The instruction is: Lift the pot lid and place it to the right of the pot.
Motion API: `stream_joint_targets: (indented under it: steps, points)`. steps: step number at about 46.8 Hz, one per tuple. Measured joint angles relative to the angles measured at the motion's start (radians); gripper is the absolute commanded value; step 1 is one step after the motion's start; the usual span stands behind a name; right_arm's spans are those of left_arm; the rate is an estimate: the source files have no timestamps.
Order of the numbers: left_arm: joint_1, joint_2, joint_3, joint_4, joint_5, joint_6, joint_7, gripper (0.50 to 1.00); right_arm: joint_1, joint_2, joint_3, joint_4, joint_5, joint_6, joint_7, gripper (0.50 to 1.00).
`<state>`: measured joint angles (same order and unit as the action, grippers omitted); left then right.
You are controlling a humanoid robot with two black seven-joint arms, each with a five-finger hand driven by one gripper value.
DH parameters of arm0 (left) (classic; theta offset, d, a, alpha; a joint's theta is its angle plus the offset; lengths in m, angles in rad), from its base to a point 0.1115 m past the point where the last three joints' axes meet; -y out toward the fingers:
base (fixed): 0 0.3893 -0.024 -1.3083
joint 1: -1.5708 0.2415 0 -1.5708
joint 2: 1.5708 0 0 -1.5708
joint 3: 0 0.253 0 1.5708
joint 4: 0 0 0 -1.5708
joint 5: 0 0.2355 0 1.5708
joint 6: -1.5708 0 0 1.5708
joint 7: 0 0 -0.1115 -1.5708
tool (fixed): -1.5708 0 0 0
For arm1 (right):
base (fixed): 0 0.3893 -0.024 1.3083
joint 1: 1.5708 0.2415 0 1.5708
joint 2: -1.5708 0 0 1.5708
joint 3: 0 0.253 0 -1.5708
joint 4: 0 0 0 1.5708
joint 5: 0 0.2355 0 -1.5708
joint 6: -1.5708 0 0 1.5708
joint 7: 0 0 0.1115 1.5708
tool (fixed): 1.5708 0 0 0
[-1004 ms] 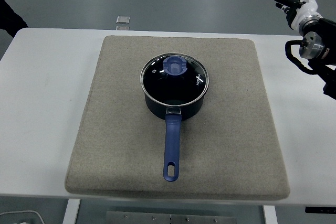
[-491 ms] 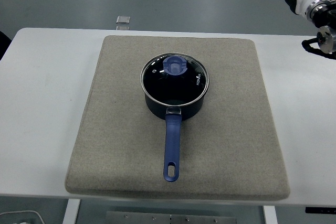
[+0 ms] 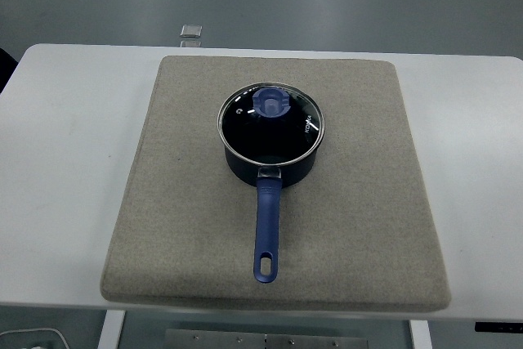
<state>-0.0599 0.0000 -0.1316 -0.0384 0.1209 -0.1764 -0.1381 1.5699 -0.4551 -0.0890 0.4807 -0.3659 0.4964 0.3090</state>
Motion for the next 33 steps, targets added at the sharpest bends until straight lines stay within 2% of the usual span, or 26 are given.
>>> stream_joint_targets:
  steps: [5,8,15,20,25,33]
  points:
    - [0.0,0.0,0.0,0.0,0.0,0.0,0.0,1.0,0.049,-0.019,0.001,0.016,-0.059,0.082,0.045,0.905]
    - [0.0,0.0,0.0,0.0,0.0,0.0,0.0,1.0,0.069,-0.025,0.001,0.034,-0.086,0.105,0.077,0.905]
    - [0.0,0.0,0.0,0.0,0.0,0.0,0.0,1.0,0.109,-0.069,0.003,0.135,-0.167,0.114,0.171,0.905]
    - [0.0,0.0,0.0,0.0,0.0,0.0,0.0,1.0,0.157,-0.123,0.006,0.274,-0.212,0.115,0.222,0.905]
    - [0.0,0.0,0.0,0.0,0.0,0.0,0.0,1.0,0.199,-0.145,0.007,0.363,-0.25,0.115,0.231,0.905]
    - [0.0,0.0,0.0,0.0,0.0,0.0,0.0,1.0,0.216,-0.146,0.007,0.392,-0.377,0.115,0.234,0.903]
